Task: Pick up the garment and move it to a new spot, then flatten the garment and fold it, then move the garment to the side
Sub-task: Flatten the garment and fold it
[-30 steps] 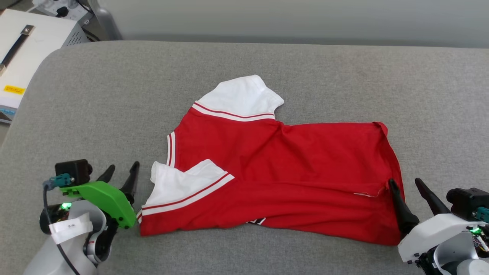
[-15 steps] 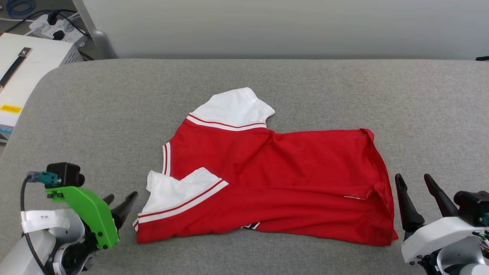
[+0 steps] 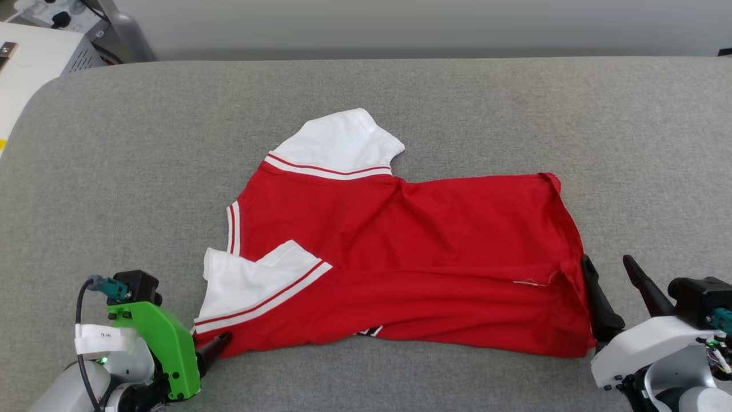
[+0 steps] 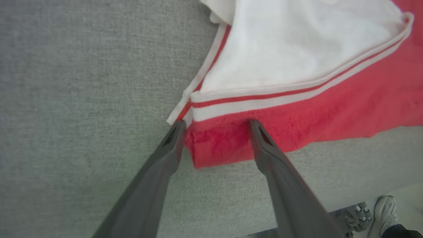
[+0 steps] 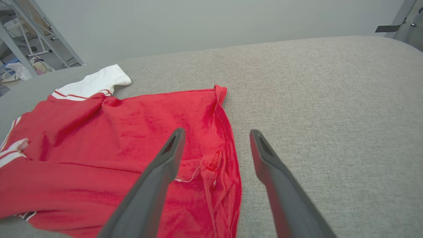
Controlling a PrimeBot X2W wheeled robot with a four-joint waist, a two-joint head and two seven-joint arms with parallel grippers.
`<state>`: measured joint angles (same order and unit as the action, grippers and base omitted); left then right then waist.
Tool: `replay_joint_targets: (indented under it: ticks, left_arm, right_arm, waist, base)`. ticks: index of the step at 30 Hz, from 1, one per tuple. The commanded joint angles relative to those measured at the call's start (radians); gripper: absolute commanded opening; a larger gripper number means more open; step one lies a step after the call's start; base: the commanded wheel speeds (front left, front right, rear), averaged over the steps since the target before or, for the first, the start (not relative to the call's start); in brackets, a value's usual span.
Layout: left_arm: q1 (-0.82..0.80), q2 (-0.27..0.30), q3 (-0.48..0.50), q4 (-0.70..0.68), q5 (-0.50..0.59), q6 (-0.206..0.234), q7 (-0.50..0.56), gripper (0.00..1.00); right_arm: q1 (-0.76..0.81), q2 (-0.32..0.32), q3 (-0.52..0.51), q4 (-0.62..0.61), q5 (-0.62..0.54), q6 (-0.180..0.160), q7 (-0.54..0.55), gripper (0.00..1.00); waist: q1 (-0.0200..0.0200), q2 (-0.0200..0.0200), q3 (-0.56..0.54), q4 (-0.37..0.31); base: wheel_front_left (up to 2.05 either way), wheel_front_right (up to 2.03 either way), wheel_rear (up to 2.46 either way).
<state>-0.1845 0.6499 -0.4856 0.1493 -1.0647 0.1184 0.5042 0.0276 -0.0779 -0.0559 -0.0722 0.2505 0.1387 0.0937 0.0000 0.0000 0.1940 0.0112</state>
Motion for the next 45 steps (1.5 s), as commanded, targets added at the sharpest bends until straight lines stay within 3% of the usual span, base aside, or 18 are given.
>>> replay_joint_targets:
  ticks: [1, 6, 7, 8, 9, 13, 19, 26, 32, 42, 43, 44, 45]
  left_arm:
    - [-0.024, -0.007, -0.011, 0.031, 0.019, -0.004, 0.010, 1.00]
    - [-0.057, -0.040, -0.068, 0.126, 0.036, -0.034, 0.053, 1.00]
    - [-0.060, -0.052, -0.077, 0.138, 0.032, -0.042, 0.062, 0.75]
    - [-0.063, -0.065, -0.086, 0.151, 0.026, -0.053, 0.070, 0.29]
    - [-0.065, -0.075, -0.089, 0.159, 0.021, -0.060, 0.071, 0.00]
    - [-0.066, -0.101, -0.083, 0.179, 0.010, -0.080, 0.039, 0.00]
    - [-0.049, -0.081, -0.061, 0.157, 0.026, -0.091, -0.030, 0.00]
    - [0.002, -0.034, -0.026, 0.009, 0.058, -0.035, -0.099, 0.00]
    - [0.020, -0.002, -0.012, -0.122, 0.084, 0.006, -0.114, 0.00]
    - [0.015, -0.003, -0.006, -0.185, 0.099, 0.018, -0.140, 0.00]
    - [0.016, -0.004, -0.005, -0.185, 0.099, 0.016, -0.144, 0.00]
    - [0.018, -0.004, -0.005, -0.184, 0.100, 0.015, -0.147, 0.00]
    - [0.020, -0.005, -0.005, -0.183, 0.100, 0.015, -0.153, 0.00]
  right_arm:
    - [-0.018, -0.002, 0.005, 0.005, 0.006, -0.008, 0.006, 1.00]
    - [-0.026, -0.005, -0.002, 0.017, 0.027, -0.008, 0.014, 1.00]
    - [-0.026, -0.005, -0.006, 0.019, 0.032, -0.008, 0.018, 1.00]
    - [-0.024, -0.005, -0.011, 0.022, 0.042, -0.008, 0.027, 1.00]
    - [-0.024, -0.005, -0.018, 0.023, 0.051, -0.008, 0.032, 1.00]
    - [-0.012, -0.010, -0.056, 0.028, 0.108, -0.008, 0.090, 1.00]
    - [0.027, -0.062, -0.102, -0.004, 0.145, -0.008, 0.300, 1.00]
    - [0.035, -0.103, -0.046, -0.058, 0.189, -0.008, 0.567, 1.00]
    - [-0.015, -0.108, 0.025, -0.019, 0.199, -0.008, 0.637, 1.00]
    - [-0.061, -0.067, 0.066, 0.200, 0.207, -0.008, 0.716, 1.00]
    - [-0.060, -0.063, 0.074, 0.216, 0.205, -0.008, 0.727, 0.50]
    - [-0.060, -0.058, 0.076, 0.225, 0.208, -0.008, 0.734, 0.28]
    - [-0.061, -0.054, 0.078, 0.231, 0.210, -0.008, 0.737, 0.00]
  waist:
    - [0.0000, 0.0000, 0.012, -0.010]
    - [0.0000, 0.0000, 0.026, -0.024]
    - [0.0000, 0.0000, 0.027, -0.025]
    - [0.0000, 0.0000, 0.028, -0.027]
    - [0.0000, 0.0000, 0.029, -0.028]
    - [0.0000, 0.0000, 0.021, -0.026]
    - [0.0000, 0.0000, -0.009, -0.016]
    - [0.0000, 0.0000, -0.029, -0.001]
    - [0.0000, 0.0000, -0.002, 0.026]
    - [0.0000, 0.0000, 0.036, 0.058]
    - [0.0000, 0.0000, 0.036, 0.059]
    - [0.0000, 0.0000, 0.036, 0.060]
    - [0.0000, 0.0000, 0.034, 0.061]
  base:
    - [0.00, 0.00, 0.00]
    - [0.00, 0.00, 0.00]
    - [0.00, 0.00, 0.00]
    - [0.00, 0.00, 0.00]
    - [0.00, 0.00, 0.00]
    - [0.00, 0.00, 0.00]
    - [0.00, 0.00, 0.00]
    - [0.00, 0.00, 0.00]
    - [0.00, 0.00, 0.00]
    - [0.00, 0.00, 0.00]
    - [0.00, 0.00, 0.00]
    - [0.00, 0.00, 0.00]
    - [0.00, 0.00, 0.00]
